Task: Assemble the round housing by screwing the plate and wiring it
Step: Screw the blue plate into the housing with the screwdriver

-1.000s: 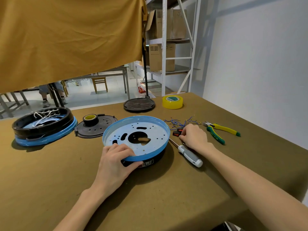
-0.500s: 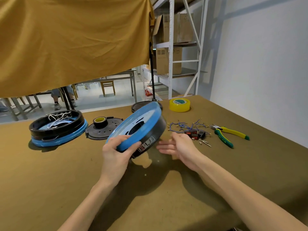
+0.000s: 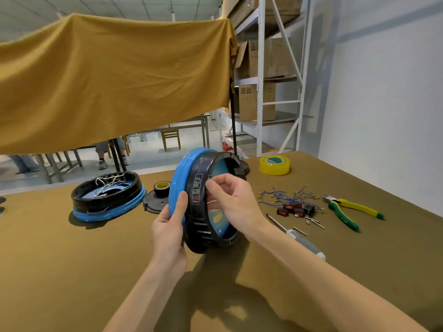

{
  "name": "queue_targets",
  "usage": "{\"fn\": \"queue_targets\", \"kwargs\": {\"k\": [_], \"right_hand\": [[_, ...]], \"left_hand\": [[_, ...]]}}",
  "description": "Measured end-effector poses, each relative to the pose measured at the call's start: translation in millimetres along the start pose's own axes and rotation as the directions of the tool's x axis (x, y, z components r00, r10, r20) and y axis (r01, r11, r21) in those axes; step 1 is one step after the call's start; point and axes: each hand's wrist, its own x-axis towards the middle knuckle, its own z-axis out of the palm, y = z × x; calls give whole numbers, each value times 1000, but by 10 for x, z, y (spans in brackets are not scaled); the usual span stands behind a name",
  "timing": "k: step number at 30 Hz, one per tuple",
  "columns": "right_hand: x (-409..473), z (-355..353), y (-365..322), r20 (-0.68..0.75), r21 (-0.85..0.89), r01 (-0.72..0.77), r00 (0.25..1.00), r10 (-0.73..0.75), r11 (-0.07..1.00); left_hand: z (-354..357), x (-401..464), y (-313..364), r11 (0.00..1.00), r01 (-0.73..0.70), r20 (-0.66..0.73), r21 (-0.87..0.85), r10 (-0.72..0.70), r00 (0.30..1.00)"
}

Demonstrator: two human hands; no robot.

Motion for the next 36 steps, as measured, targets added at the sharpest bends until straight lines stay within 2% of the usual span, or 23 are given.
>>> {"fn": "queue_targets", "kwargs": {"k": [3,8,10,14,21,26,29,32,36], "right_hand": [[80,112,-17,26,-28,13,1000,-12,1000],[86,118,90,-3,-146,2,1000,-2,989],[76,68,129,-33,-62,-37,999,35,997],[78,41,142,-2,165,-65,998,67,984],[166,45,119,6,211,-71,997,71,975],[200,37,128,-68,37,-8,998,10,999],[181,40,134,-53,15,23,998,-23,1000],[120,40,156,-41,-92,72,996,-76,993],[48,-6,193,-36,-85,69,997,-72,994]], "left_hand": [[-35,31,17,987,116,30,-114,-114,993],[-155,126,2,976,187,100,-115,-176,979],[-217,177,-20,980,180,86,-83,-173,981],[-301,260,-55,987,144,61,-73,-139,988],[-325,346,-106,995,101,115,-10,-99,988],[-321,330,-113,998,62,159,6,-62,985],[-306,309,-139,998,64,190,12,-65,980],[-287,283,-173,997,78,201,3,-77,976],[-276,268,-198,995,96,207,-15,-90,974]]}}
